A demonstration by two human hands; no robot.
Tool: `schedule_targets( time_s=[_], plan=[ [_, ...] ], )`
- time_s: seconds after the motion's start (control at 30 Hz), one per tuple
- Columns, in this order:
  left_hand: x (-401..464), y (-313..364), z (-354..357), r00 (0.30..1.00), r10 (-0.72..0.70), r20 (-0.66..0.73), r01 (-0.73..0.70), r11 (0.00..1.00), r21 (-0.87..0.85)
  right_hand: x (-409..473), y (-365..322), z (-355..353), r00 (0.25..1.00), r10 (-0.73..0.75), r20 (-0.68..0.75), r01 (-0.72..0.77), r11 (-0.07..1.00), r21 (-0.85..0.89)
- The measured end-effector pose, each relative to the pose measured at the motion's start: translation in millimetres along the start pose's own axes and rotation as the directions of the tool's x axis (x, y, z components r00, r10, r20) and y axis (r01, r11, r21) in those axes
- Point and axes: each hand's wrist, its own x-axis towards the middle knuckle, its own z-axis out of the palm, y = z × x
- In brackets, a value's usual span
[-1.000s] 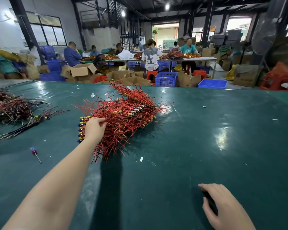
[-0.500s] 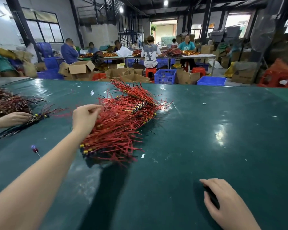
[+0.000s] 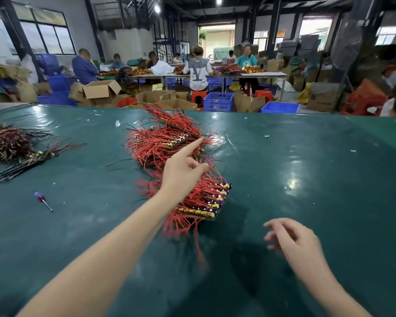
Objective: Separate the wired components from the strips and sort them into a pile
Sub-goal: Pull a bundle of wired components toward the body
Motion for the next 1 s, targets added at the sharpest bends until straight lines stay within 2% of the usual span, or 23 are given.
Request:
schedule_targets(
  time_s=[0.03, 0.07, 0.1, 0.17, 0.3, 0.43, 0.6, 0.77, 0.83, 0.9, 0.93, 1.0],
  plan=[
    [-6.3, 0.8, 10.1, 1.000, 0.003, 0.013, -0.003, 0.999, -0.045, 2.5, -4.0, 3.7, 0.974, 0.197, 0.113, -0.212, 0.967, 0.141],
    [-12.1, 2.0, 18.9, 1.000, 0.002, 0.023, 0.000, 0.997, -0.080, 3.8, -8.1, 7.0, 0.907, 0.351, 0.234, -0.402, 0.887, 0.228],
    [-16.7, 3.0, 25.9, 1.000, -0.008, 0.031, 0.011, 0.994, -0.108, 4.9, -9.7, 9.9, 0.835, 0.432, 0.339, -0.529, 0.801, 0.281],
    [-24.1, 5.1, 35.4, 0.999, -0.033, 0.041, 0.039, 0.986, -0.160, 7.2, -8.7, 14.8, 0.768, 0.456, 0.449, -0.625, 0.684, 0.375],
    [-36.8, 13.8, 41.6, 0.995, -0.049, 0.082, 0.067, 0.969, -0.236, 15.1, -11.2, 30.5, 0.787, 0.382, 0.485, -0.605, 0.636, 0.480],
    [-46.4, 27.5, 49.6, 0.991, -0.072, 0.112, 0.104, 0.944, -0.313, 16.4, -8.3, 41.8, 0.816, 0.382, 0.433, -0.575, 0.614, 0.541],
    [-51.3, 35.0, 54.7, 0.988, -0.096, 0.125, 0.136, 0.919, -0.370, 19.2, -10.7, 39.7, 0.817, 0.410, 0.406, -0.577, 0.610, 0.544],
    [-56.4, 35.9, 49.3, 0.989, -0.033, 0.143, 0.065, 0.974, -0.218, 23.2, -12.1, 36.9, 0.788, 0.475, 0.392, -0.615, 0.577, 0.537],
    [-58.7, 33.7, 37.3, 0.999, 0.004, 0.041, 0.002, 0.987, -0.161, 24.5, -10.7, 33.9, 0.772, 0.491, 0.405, -0.635, 0.567, 0.525],
    [-65.8, 25.9, 22.5, 0.989, 0.033, -0.142, -0.054, 0.988, -0.148, 27.5, -11.3, 28.5, 0.766, 0.500, 0.403, -0.641, 0.552, 0.533],
    [-71.4, 20.5, 15.2, 0.965, 0.006, -0.263, -0.051, 0.985, -0.163, 29.7, -11.8, 24.6, 0.771, 0.498, 0.398, -0.635, 0.551, 0.542],
    [-83.8, 8.0, 3.2, 0.853, -0.197, -0.483, 0.044, 0.950, -0.310, 33.6, -14.0, 14.3, 0.793, 0.470, 0.387, -0.607, 0.571, 0.552]
  ],
)
